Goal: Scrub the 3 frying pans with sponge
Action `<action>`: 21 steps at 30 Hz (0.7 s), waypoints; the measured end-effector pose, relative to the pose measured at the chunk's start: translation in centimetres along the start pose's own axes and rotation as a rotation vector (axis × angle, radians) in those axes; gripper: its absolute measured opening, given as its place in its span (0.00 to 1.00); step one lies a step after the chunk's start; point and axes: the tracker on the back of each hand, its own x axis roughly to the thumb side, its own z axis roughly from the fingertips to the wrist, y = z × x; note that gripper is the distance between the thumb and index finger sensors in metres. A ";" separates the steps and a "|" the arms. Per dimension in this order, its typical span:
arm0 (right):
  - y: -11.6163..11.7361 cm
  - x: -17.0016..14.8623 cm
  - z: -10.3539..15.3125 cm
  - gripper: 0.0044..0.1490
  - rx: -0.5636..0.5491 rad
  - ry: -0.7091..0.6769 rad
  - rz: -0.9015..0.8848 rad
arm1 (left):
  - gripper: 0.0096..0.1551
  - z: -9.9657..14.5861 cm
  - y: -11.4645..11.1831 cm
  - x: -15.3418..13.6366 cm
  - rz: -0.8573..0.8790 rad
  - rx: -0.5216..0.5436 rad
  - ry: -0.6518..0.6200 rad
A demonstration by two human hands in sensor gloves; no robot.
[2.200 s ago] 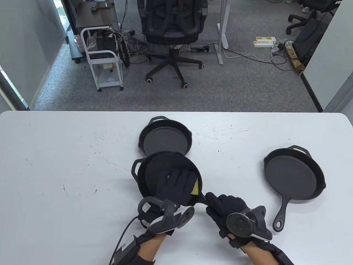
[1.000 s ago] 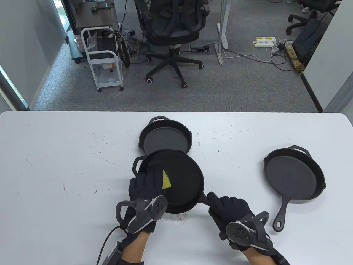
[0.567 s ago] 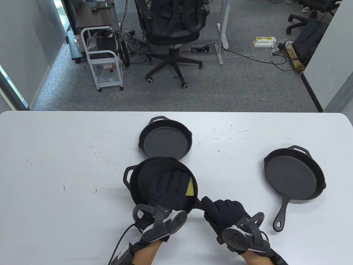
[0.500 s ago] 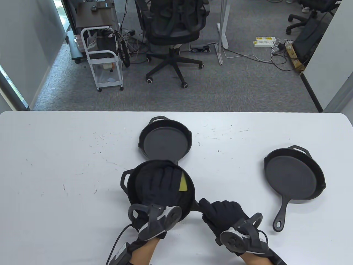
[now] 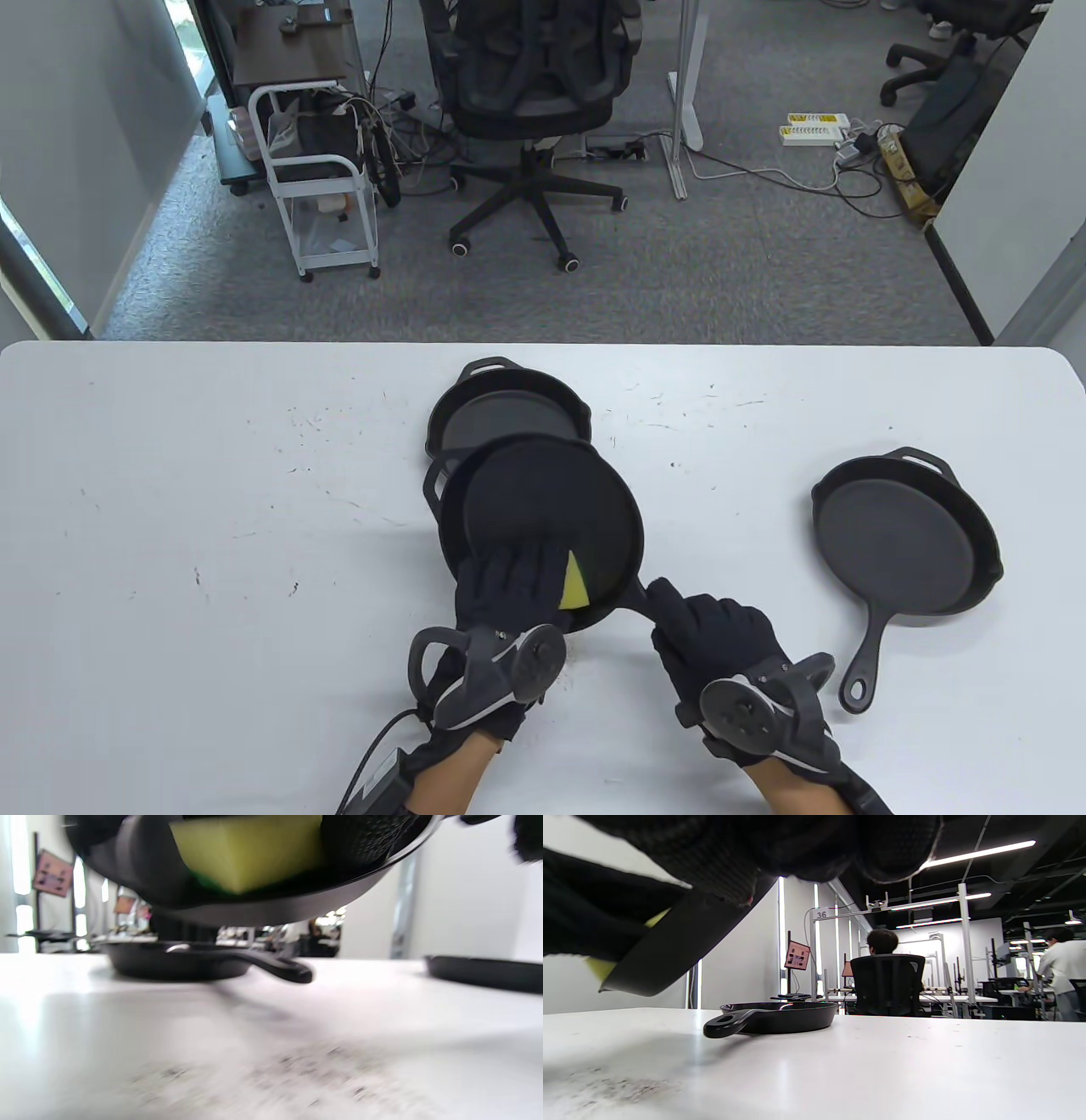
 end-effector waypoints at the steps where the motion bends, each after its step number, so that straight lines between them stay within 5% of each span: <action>1: 0.1 0.4 0.0 0.35 0.004 -0.029 -0.005 | 0.46 0.1 0.4 0.3 0.006 0.039 -0.035; 9: 0.5 2.8 0.3 0.35 0.027 -0.183 0.017 | 0.46 1.0 2.6 -2.4 -0.025 0.140 0.129; 15: 0.1 1.0 0.2 0.35 0.015 -0.074 0.007 | 0.46 0.8 1.6 -5.3 -0.092 0.030 0.284; 21: 0.1 -0.1 0.0 0.35 -0.024 0.087 -0.044 | 0.46 0.1 0.0 -2.3 0.024 -0.110 0.116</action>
